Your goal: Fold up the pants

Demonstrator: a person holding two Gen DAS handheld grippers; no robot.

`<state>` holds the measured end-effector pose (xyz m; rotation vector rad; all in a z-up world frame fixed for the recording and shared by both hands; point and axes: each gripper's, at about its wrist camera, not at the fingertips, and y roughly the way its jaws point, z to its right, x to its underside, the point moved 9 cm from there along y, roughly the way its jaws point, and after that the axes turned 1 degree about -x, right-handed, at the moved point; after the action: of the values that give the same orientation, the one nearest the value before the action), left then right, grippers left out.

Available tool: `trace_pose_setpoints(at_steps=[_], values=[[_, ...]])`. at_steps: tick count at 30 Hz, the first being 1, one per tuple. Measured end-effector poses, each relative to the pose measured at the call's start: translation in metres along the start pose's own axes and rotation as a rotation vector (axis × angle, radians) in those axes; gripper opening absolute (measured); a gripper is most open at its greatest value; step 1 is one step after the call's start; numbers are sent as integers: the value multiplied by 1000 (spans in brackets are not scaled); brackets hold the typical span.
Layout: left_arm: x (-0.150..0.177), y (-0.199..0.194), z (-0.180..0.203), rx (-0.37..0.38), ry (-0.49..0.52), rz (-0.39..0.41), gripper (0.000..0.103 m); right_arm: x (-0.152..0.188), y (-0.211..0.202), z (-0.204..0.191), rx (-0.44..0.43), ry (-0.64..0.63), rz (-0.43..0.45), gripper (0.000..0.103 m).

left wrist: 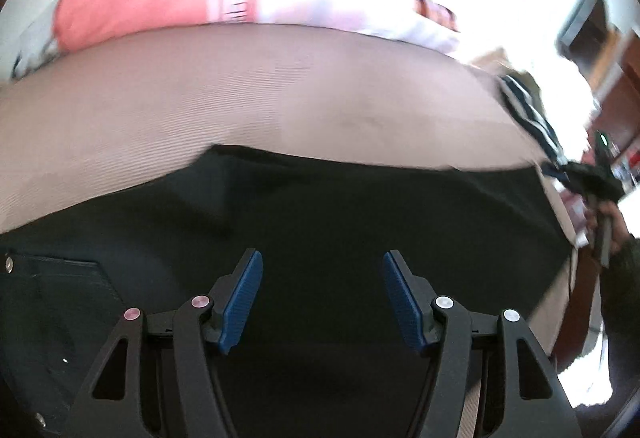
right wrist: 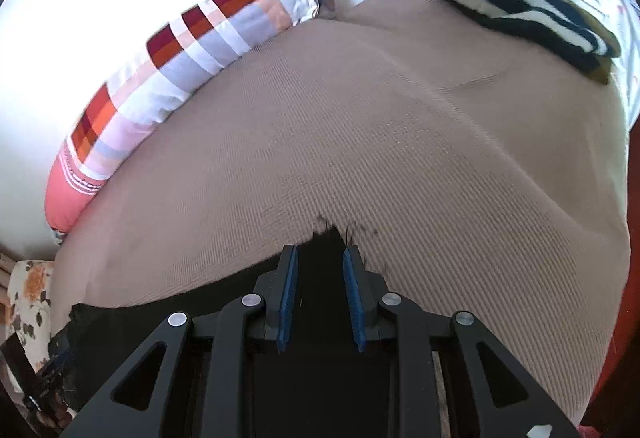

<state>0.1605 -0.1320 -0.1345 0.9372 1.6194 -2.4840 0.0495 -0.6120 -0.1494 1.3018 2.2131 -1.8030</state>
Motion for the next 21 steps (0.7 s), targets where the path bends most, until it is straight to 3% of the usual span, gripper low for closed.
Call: trace_pose_setpoints(at_steps=[4, 6, 7, 8, 16, 21], values=[[-5, 8, -27, -62, -45, 10, 63, 1, 18, -3, -17, -22, -48, 22], [-6, 12, -39, -78, -58, 9, 63, 3, 21, -6, -15, -41, -50, 17], [-6, 14, -44, -86, -63, 9, 63, 3, 22, -8, -3, -70, -46, 7], [-7, 15, -48, -92, -70, 9, 63, 3, 22, -10, 14, -95, -38, 4], [-27, 19, -59, -116, -71, 52, 63, -10, 16, -5, 205, -154, 76, 0], [-33, 40, -75, -183, -42, 51, 63, -9, 16, 13, 186, -86, 58, 2]])
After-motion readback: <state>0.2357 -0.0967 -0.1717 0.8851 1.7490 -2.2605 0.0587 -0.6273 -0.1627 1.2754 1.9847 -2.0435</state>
